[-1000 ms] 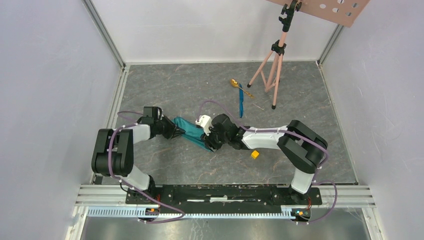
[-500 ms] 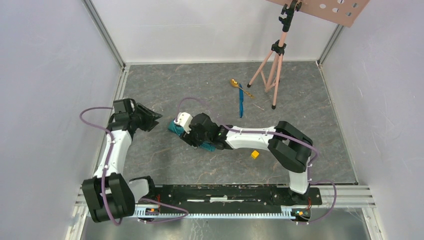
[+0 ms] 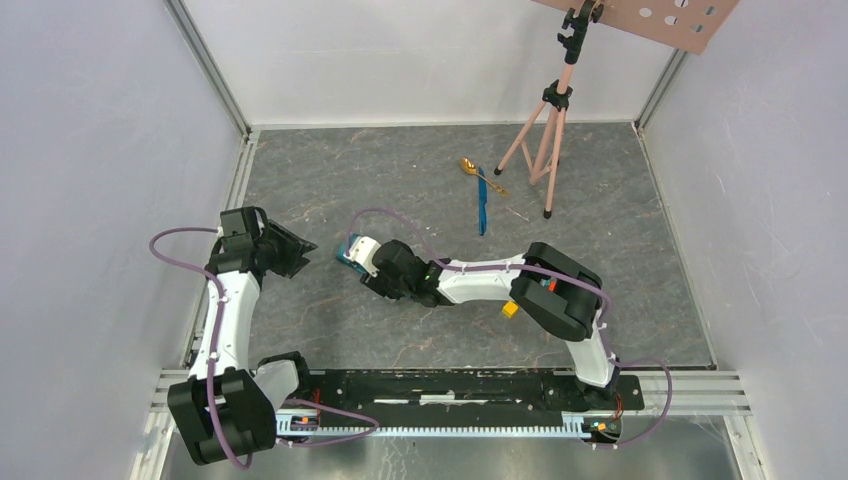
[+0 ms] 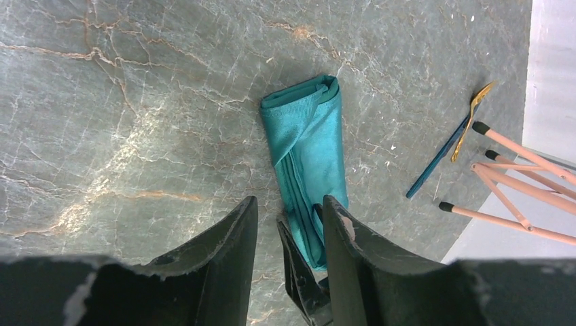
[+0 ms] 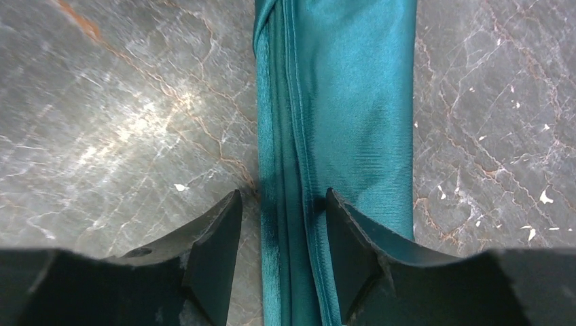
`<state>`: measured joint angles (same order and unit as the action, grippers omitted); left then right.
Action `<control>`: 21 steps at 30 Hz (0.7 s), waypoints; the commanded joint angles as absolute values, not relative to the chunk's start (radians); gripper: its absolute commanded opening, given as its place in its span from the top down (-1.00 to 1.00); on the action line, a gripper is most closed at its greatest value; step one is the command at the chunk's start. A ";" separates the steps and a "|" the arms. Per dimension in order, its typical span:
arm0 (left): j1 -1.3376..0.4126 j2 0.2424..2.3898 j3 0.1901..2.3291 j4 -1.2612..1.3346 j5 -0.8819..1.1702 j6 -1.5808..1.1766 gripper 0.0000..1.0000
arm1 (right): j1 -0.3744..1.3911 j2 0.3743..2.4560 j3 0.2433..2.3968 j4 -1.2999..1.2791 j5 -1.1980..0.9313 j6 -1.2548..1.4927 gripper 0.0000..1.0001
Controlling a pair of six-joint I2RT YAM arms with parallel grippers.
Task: Fold the napkin into a case and place the utensils inside
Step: Pick up the smaller rectangle-folded napkin from the center of the board.
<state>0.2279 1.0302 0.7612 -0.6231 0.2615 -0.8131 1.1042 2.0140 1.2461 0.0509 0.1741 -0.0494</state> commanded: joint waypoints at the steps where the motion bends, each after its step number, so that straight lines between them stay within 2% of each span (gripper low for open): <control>1: 0.233 1.009 0.758 -0.629 0.263 -0.757 0.07 | 1.119 2.053 1.257 0.079 0.248 -0.054 -0.03; 10: 0.234 0.997 0.761 -0.635 0.253 -0.749 0.07 | 1.121 2.057 1.225 0.128 0.314 -0.037 0.73; 14: 0.234 0.995 0.767 -0.641 0.250 -0.743 0.07 | 1.122 2.044 1.256 0.108 0.284 -0.028 1.00; 18: 0.234 0.992 0.773 -0.653 0.246 -0.732 0.08 | 1.119 2.004 1.297 0.045 0.172 0.046 1.00; 21: 0.235 0.978 0.781 -0.668 0.238 -0.724 0.09 | 1.115 1.960 1.300 0.022 0.011 0.170 1.00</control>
